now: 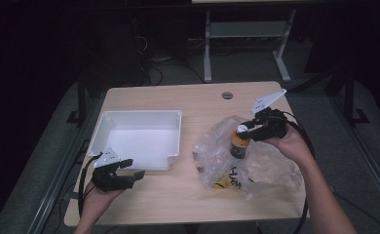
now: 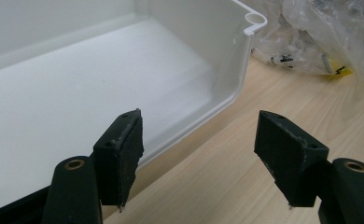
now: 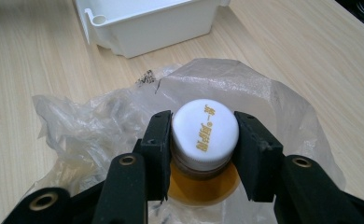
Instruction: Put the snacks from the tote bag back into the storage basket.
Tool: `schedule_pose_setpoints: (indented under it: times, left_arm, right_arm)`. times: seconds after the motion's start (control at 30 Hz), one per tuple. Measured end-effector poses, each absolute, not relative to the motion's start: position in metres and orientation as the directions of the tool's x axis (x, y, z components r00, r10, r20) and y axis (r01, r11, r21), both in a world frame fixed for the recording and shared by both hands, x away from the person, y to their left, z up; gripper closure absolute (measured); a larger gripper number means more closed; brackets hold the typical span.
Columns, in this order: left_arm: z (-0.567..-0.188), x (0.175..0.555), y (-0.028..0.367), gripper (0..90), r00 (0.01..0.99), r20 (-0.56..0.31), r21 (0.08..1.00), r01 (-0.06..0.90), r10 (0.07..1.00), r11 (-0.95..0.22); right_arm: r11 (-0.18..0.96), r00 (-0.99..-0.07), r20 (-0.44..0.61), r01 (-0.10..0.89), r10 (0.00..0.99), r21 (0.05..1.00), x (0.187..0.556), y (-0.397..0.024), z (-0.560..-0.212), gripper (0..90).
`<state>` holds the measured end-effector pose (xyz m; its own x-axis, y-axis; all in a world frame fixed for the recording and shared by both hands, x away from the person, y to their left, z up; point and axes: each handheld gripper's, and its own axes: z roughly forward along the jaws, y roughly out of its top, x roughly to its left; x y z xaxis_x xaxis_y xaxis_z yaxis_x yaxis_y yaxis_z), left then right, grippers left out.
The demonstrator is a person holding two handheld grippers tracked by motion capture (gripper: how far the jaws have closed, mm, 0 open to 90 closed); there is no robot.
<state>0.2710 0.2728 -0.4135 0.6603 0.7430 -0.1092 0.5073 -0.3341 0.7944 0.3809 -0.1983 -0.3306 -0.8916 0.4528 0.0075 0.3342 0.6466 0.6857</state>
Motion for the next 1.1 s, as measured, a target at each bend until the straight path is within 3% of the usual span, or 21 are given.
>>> schedule_pose_setpoints:
  times: [1.1]
  left_arm:
    - [-0.4168, 0.2721, 0.2737, 32.2, 0.657, -0.096, 0.786, 0.511, 0.748, -0.348]
  right_arm:
    - [0.655, -0.875, -0.021, 0.347, 0.484, 0.671, 0.378, -0.2069, -0.3238, 58.7]
